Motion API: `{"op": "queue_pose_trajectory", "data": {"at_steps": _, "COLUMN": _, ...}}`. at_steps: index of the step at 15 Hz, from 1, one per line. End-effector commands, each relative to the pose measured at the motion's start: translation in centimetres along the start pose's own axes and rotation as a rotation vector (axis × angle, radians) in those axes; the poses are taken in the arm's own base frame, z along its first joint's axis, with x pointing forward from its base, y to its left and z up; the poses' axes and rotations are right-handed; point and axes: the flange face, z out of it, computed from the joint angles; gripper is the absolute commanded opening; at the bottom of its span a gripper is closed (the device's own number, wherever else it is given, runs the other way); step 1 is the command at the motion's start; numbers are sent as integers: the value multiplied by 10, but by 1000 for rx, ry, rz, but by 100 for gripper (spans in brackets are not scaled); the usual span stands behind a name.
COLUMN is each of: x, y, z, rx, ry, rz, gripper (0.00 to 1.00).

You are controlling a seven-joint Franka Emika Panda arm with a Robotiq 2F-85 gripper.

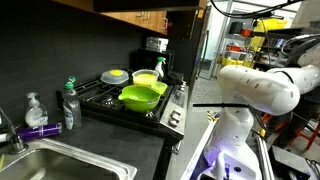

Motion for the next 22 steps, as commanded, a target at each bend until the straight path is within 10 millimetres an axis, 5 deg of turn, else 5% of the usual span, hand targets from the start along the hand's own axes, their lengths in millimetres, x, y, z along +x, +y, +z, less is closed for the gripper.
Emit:
{"op": "queue_pose_trajectory", "data": {"at_steps": 1, "x": 24, "y": 26, "z": -2, "rx": -61, "ry": 56, "rz": -14, "gripper": 3}}
{"op": "queue_pose_trajectory", "data": {"at_steps": 4, "x": 24, "y": 27, "z": -1, "rx": -59, "ry": 55, "rz": -10, "gripper": 3}}
{"op": "queue_pose_trajectory", "data": {"at_steps": 5, "x": 24, "y": 27, "z": -1, "rx": -58, "ry": 54, "rz": -8, "gripper": 36}}
{"op": "queue_pose_trajectory", "data": {"at_steps": 8, "x": 27, "y": 32, "z": 1, "rx": -74, "ry": 65, "rz": -17, "gripper": 47}}
{"op": "queue_pose_trajectory", "data": {"at_steps": 14, "x": 26, "y": 39, "z": 6, "rx": -95, "ry": 75, "rz": -36, "gripper": 89}}
{"op": "queue_pose_trajectory", "data": {"at_steps": 15, "x": 5, "y": 19, "z": 9, "rx": -52, "ry": 28, "rz": -44, "gripper": 95}}
{"op": "queue_pose_trajectory", "data": {"at_steps": 16, "x": 5, "y": 19, "z": 10, "rx": -52, "ry": 25, "rz": -45, "gripper": 78}}
{"op": "queue_pose_trajectory", "data": {"at_steps": 19, "x": 4, "y": 19, "z": 10, "rx": -52, "ry": 26, "rz": -45, "gripper": 95}}
{"op": "queue_pose_trajectory", "data": {"at_steps": 22, "x": 4, "y": 18, "z": 10, "rx": -52, "ry": 26, "rz": -45, "gripper": 95}}
